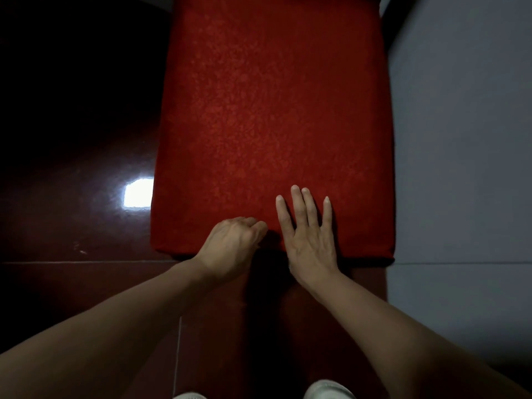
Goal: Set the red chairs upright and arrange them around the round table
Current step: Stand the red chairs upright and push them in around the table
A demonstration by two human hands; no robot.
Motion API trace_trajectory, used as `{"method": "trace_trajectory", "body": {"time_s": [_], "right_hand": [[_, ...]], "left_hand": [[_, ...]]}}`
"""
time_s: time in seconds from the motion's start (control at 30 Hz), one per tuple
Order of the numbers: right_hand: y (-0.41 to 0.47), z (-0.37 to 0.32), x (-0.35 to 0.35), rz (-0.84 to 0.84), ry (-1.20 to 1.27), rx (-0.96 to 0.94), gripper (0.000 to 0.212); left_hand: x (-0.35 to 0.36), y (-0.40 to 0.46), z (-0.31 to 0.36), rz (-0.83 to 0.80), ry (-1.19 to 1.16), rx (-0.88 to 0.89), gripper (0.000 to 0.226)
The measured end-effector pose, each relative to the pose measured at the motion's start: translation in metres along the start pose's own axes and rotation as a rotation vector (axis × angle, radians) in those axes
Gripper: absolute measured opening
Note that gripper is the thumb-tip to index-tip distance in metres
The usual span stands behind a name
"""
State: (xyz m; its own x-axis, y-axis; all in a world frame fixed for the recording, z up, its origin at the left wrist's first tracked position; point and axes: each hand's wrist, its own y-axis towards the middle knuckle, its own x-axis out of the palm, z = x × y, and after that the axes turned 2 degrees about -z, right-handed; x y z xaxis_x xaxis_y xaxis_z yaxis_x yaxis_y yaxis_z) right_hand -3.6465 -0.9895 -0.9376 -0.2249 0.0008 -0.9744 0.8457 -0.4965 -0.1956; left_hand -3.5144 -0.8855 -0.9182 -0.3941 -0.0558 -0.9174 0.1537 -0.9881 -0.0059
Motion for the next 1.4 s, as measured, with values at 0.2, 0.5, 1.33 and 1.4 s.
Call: {"method": "trace_trajectory", "body": {"time_s": [0.2,0.5,1.33,1.4], "right_hand": [[-0.003,0.004,-0.009,-0.012,-0.065,-0.009,0.112],[-0.003,0.003,-0.003,0.047,-0.090,-0.021,0.111],[0.012,0.015,0.016,0.487,-0.081,-0.110,0.096],[0.012,0.017,0.007,0.510,-0.075,-0.118,0.090]], "left_hand": [[-0.009,0.000,0.005,-0.037,-0.033,-0.039,0.034],[-0.013,-0.002,0.008,-0.022,-0.059,-0.073,0.033],[-0.034,-0.003,0.016,0.078,-0.037,0.027,0.031],[-0.042,-0.004,0.017,0.119,-0.035,0.044,0.026]]}}
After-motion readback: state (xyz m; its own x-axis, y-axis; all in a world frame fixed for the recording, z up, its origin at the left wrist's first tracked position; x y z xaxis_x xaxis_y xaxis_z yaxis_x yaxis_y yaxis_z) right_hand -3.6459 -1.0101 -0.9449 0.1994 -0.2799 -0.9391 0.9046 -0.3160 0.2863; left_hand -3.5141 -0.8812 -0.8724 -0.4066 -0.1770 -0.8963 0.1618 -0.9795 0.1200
